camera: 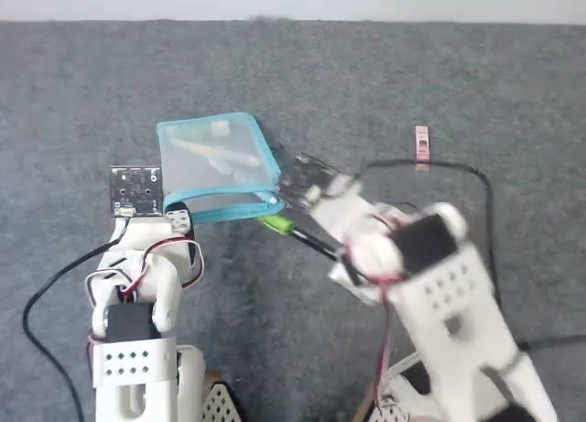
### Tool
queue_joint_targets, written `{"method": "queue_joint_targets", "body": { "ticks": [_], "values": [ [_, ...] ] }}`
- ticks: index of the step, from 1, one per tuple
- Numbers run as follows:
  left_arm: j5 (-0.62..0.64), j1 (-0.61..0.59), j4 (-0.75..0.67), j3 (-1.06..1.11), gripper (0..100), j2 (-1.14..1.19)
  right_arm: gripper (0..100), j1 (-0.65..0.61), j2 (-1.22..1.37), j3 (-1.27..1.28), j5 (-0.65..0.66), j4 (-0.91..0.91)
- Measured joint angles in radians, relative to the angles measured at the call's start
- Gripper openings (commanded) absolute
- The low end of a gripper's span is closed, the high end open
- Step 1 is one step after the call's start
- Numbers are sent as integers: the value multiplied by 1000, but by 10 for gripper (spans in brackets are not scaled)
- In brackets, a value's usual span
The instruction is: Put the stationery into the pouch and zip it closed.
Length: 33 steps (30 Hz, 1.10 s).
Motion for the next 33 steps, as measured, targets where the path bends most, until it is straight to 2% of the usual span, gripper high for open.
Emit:
{"method": "queue_joint_targets", "body": {
  "ticks": [4, 9, 20, 29, 33],
  "values": [
    [0, 0, 0, 0, 12, 0, 6, -60, 143, -92, -43, 3],
    [0, 0, 0, 0, 12, 0, 6, -77, 127, -163, -74, 5],
    [0, 0, -25, 0, 12, 0, 6, -78, -180, -161, -81, 5],
    [0, 0, -25, 0, 12, 0, 6, -74, -428, -26, -107, 5],
    [0, 0, -25, 0, 12, 0, 6, -100, -425, -54, -137, 5]
  ]
}}
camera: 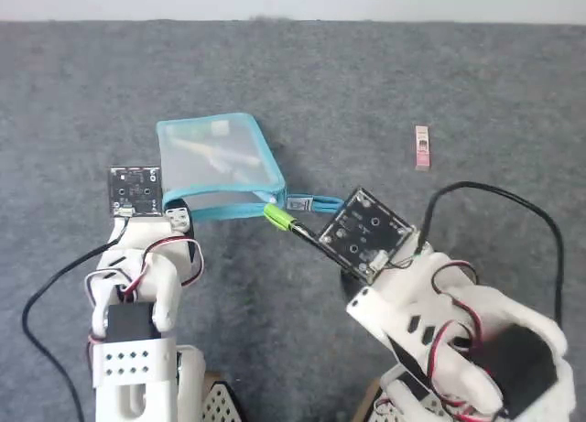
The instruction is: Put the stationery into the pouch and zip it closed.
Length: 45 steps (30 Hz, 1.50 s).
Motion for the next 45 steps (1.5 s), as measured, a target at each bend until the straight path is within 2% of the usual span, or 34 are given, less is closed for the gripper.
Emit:
{"method": "queue_joint_targets", "body": {
  "ticks": [4, 15, 21, 26, 28, 32, 35, 40, 45],
  "values": [
    [0, 0, 0, 0, 12, 0, 6, -52, 69, -52, -5, -6],
    [0, 0, 0, 0, 12, 0, 6, -61, 396, -169, -29, -103],
    [0, 0, 0, 0, 12, 0, 6, -63, 463, -170, -58, -183],
    [0, 0, 0, 0, 12, 0, 19, -64, 582, -170, -98, -334],
    [0, 0, 0, 0, 12, 0, 88, -64, 666, -170, -107, -417],
    [0, 3, 0, 0, 12, 0, 299, -64, 867, -170, -110, -575],
    [0, 5, 23, -2, 12, 0, 349, -64, 984, -187, -110, -629],
    [0, 21, 130, -92, 12, 0, 307, -37, 954, -287, -110, -554],
    [0, 31, 198, -227, 12, 0, 288, 28, 712, -321, -110, -453]
  ]
}}
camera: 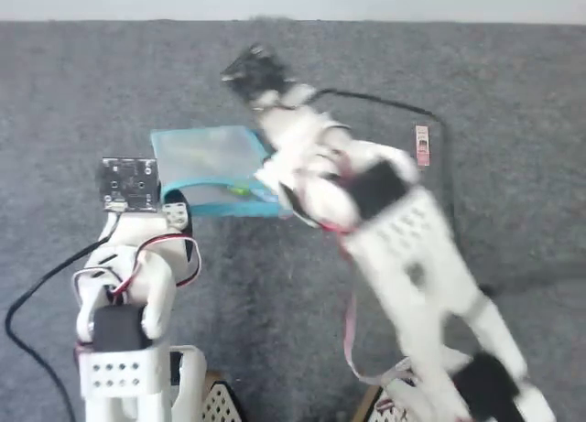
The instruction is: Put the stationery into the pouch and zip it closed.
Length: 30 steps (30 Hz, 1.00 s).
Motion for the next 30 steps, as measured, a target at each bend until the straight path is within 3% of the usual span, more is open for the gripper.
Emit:
{"method": "queue_joint_targets", "body": {
  "ticks": [7, 14, 22, 30],
  "values": [
    [0, 5, 69, -176, 12, 0, 285, 207, -299, 209, 92, 18],
    [0, -2, -15, -54, 12, 0, 285, 508, -345, 605, 178, -66],
    [0, -23, -104, 172, 12, -2, 288, 548, -140, 675, 218, -150],
    [0, -81, -106, 204, 12, -2, 288, 548, 301, 365, 163, -157]
  ]
}}
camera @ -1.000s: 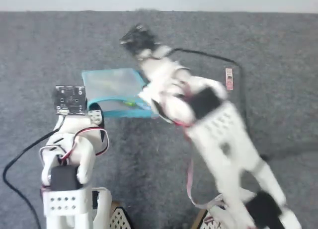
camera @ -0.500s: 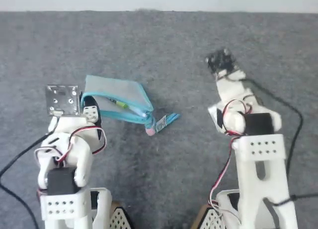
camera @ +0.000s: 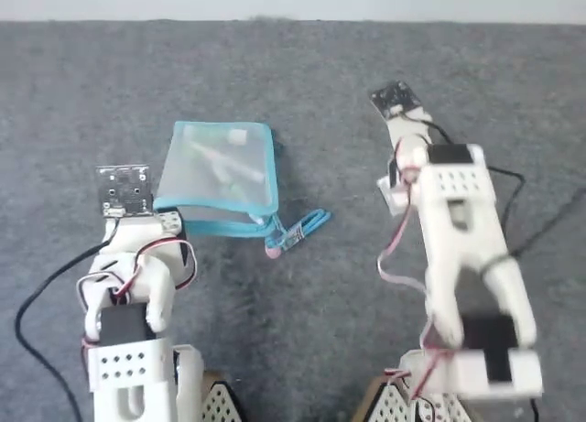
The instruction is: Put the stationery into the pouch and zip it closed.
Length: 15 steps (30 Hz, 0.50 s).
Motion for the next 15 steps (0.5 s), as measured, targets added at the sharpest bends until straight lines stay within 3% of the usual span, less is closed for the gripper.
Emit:
{"method": "queue_joint_targets", "body": {
  "ticks": [8, 15],
  "values": [
    [0, 0, -26, 51, 12, 0, 285, 0, 404, -364, -2, 0],
    [0, 0, -26, 51, 12, 0, 285, 28, 592, -557, -20, 0]
  ]
}}
